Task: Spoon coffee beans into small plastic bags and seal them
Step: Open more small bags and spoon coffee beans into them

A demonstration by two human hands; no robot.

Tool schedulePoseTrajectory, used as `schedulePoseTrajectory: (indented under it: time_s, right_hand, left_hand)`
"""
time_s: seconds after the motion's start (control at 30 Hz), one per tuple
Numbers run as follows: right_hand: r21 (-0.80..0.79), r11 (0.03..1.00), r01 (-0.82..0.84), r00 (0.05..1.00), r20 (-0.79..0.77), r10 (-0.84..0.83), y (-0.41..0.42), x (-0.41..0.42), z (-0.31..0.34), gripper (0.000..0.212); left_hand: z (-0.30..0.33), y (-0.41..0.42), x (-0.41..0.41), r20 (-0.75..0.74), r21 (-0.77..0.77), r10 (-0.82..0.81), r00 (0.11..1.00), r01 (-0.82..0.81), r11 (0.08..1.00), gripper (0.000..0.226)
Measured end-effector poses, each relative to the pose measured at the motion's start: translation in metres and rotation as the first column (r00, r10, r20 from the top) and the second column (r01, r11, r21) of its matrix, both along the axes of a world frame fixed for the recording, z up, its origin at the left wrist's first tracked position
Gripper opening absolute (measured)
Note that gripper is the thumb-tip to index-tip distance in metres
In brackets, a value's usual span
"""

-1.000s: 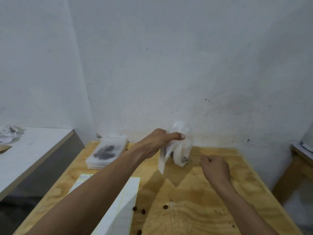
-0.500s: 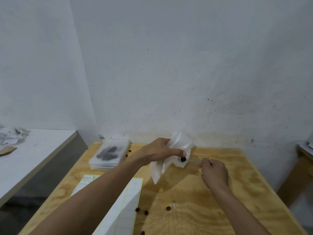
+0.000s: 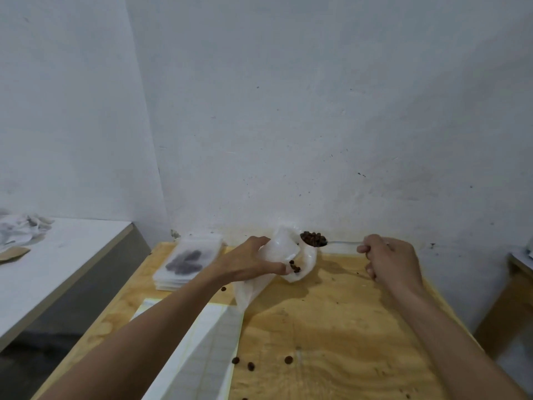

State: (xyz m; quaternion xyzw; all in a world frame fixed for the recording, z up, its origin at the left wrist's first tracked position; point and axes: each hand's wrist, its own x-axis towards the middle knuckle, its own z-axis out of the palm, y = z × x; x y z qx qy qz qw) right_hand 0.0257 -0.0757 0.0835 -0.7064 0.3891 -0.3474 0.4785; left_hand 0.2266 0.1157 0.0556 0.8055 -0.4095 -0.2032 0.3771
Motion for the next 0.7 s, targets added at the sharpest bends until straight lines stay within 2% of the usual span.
schedulePoseTrajectory:
  time_s: [0.1,0.2,0.27,0.37,0.47,0.53,0.6,0.7]
  right_hand:
    - [-0.02,0.999,-0.047,0.999,-0.002,0.047,-0.002,0.004,0.015,0.032]
    - [-0.088,0.987,-0.132,0.991,-0.039,0.129,0.004,0.008,0.022,0.035]
    - [-0.226,0.953,-0.202,0.977,-0.114,0.18,0.011,0.011,0.024,0.037]
    - [-0.491,0.829,-0.269,0.962,-0.175,0.208,0.021,0.016,0.027,0.04]
    - [-0.674,0.719,-0.173,0.985,-0.116,0.128,0.022,0.018,0.031,0.037]
    - [-0.696,0.711,-0.099,0.995,-0.084,0.056,0.016,0.017,0.029,0.039]
    - [-0.683,0.723,-0.103,0.991,-0.137,0.012,0.011,0.017,0.019,0.04]
    - [-0.653,0.733,-0.192,0.952,-0.305,-0.022,0.012,0.02,-0.012,0.04]
  left_hand:
    - [-0.004,0.002,-0.002,0.012,-0.024,-0.043,0.999,0.043,0.999,0.037]
    - [-0.007,0.0,-0.003,0.022,-0.033,-0.048,0.999,0.048,0.998,0.047]
    - [-0.008,-0.001,-0.005,0.03,-0.036,-0.04,0.999,0.041,0.999,0.053]
    - [-0.004,-0.001,-0.006,0.074,0.005,-0.019,0.997,0.018,1.0,0.059]
    - [0.0,0.001,-0.006,-0.018,-0.032,0.007,1.0,-0.007,0.999,0.051]
    - [0.005,0.007,-0.007,-0.112,-0.063,0.02,0.994,-0.027,0.998,0.045]
    - [0.008,0.011,-0.009,-0.221,-0.085,0.002,0.975,-0.021,0.996,0.038]
    - [0.011,0.009,-0.013,-0.309,-0.076,-0.038,0.95,0.015,0.997,0.034]
